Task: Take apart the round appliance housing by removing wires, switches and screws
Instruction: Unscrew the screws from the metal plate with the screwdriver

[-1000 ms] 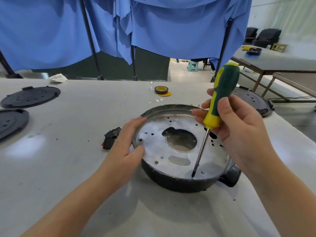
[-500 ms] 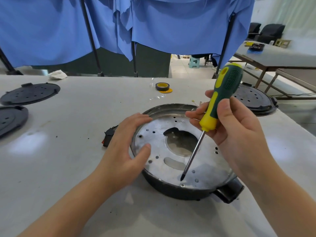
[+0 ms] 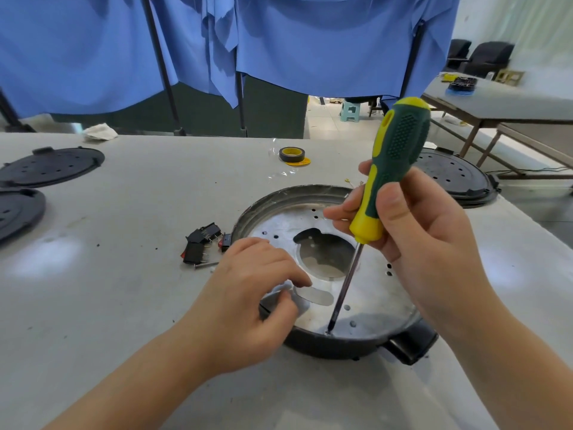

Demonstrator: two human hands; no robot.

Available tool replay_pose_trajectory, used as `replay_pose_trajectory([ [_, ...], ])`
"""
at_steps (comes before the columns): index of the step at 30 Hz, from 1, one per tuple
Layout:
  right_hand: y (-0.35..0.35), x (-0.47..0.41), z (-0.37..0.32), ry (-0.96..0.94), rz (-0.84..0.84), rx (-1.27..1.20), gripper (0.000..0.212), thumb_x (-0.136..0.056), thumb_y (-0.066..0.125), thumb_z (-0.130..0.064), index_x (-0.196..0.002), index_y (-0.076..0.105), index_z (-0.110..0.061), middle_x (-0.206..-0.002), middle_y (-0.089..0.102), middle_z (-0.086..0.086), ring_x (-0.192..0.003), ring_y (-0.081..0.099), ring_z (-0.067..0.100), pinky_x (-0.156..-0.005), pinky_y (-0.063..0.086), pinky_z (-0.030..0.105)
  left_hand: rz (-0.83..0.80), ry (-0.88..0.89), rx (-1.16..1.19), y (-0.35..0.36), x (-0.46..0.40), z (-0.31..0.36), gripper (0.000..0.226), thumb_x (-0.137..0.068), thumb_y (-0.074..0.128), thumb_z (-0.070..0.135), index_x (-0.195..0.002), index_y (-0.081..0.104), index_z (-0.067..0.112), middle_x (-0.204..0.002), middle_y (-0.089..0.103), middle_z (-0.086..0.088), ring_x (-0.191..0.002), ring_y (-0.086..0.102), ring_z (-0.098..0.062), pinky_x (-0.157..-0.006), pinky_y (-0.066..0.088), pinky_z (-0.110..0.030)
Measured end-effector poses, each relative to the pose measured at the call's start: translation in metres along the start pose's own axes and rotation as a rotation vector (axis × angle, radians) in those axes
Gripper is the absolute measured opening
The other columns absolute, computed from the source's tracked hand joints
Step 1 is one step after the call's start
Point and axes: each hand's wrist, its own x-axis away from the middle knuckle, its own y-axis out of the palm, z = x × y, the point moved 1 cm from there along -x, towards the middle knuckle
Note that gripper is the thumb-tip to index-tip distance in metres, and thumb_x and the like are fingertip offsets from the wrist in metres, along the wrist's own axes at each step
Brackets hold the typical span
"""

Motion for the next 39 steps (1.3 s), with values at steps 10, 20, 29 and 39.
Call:
replay_pose_trajectory([
  [10, 0.025, 0.003, -0.017, -0.087, 0.027, 0.157, 0.037, -0.067, 0.077, -0.025, -0.085, 0.046, -0.018, -0.077, 0.066, -0.002, -0.070, 0.071, 0.035, -0.057, 0.058, 0.049, -0.014, -0.020, 0.003, 0.000, 0.000, 0.002, 0.031, -0.070, 0.042, 0.019, -0.083, 0.070, 0.021, -0.080, 0.064, 0.014, -0.080, 0.059, -0.009, -0.091, 0.038, -0.035],
  [20, 0.036, 0.012, -0.019, -0.117, 0.133, 0.251, 0.039, -0.067, 0.082, -0.030, -0.074, 0.046, -0.044, -0.080, 0.069, -0.002, -0.058, 0.070, 0.023, -0.051, 0.059, 0.036, -0.035, -0.027, -0.011, -0.001, -0.001, 0.004, 0.033, -0.070, 0.039, 0.019, -0.081, 0.070, 0.020, -0.077, 0.064, 0.013, -0.079, 0.059, -0.012, -0.092, 0.036, -0.032],
  [29, 0.037, 0.022, -0.025, -0.094, 0.114, 0.284, 0.041, -0.067, 0.083, -0.027, -0.075, 0.045, -0.040, -0.079, 0.069, -0.002, -0.060, 0.072, 0.022, -0.052, 0.060, 0.034, -0.037, -0.016, -0.027, -0.001, -0.001, 0.004, 0.034, -0.069, 0.039, 0.021, -0.080, 0.071, 0.019, -0.074, 0.062, 0.013, -0.076, 0.053, -0.006, -0.092, 0.037, -0.029],
  [39, 0.032, 0.017, -0.030, -0.050, 0.014, 0.272, 0.040, -0.065, 0.077, -0.031, -0.084, 0.045, -0.018, -0.082, 0.065, 0.005, -0.066, 0.071, 0.027, -0.060, 0.060, 0.043, -0.078, -0.047, -0.018, -0.002, -0.002, 0.004, 0.033, -0.068, 0.038, 0.024, -0.076, 0.070, 0.021, -0.075, 0.065, 0.011, -0.079, 0.056, -0.008, -0.090, 0.038, -0.028],
])
